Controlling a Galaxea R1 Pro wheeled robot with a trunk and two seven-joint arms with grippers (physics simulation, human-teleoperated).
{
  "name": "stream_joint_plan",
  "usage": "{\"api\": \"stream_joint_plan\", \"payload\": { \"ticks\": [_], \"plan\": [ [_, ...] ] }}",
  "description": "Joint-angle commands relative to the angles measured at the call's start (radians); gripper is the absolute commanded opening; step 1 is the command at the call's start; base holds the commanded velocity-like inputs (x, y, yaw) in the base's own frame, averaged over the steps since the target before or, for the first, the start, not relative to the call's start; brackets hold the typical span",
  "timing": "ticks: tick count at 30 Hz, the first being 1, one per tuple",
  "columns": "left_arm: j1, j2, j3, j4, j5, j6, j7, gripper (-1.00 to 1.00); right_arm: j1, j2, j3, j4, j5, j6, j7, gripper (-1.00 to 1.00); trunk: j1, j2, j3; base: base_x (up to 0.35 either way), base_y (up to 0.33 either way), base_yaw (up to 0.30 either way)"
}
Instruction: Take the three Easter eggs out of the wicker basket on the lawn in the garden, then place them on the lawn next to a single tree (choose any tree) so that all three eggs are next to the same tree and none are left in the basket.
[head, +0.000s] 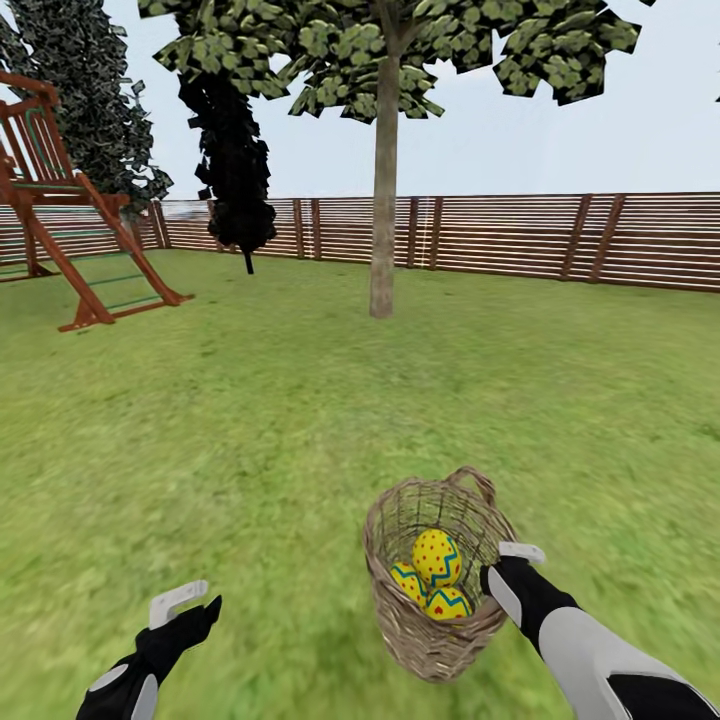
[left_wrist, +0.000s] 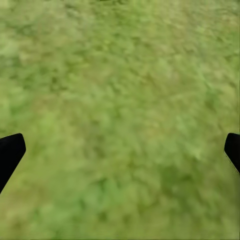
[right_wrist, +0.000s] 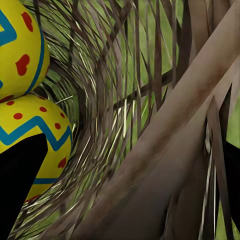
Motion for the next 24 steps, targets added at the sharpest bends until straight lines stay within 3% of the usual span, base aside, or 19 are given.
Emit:
{"api": "stream_joint_plan", "payload": {
  "ticks": [1, 24],
  "plan": [
    [-0.001, -0.001, 0.004, -0.001, 0.01, 0.007, -0.005, 1.0, 0.0, 0.0, -0.002, -0.002, -0.012, 0.002, -0.004, -1.0, 0.0, 0.0, -0.001, 0.329, 0.0, 0.0],
    [-0.001, -0.001, 0.004, -0.001, 0.01, 0.008, -0.005, 1.0, 0.0, 0.001, -0.002, -0.002, -0.012, 0.002, -0.005, -1.0, 0.0, 0.0, -0.001, 0.329, 0.0, 0.0]
  ]
}}
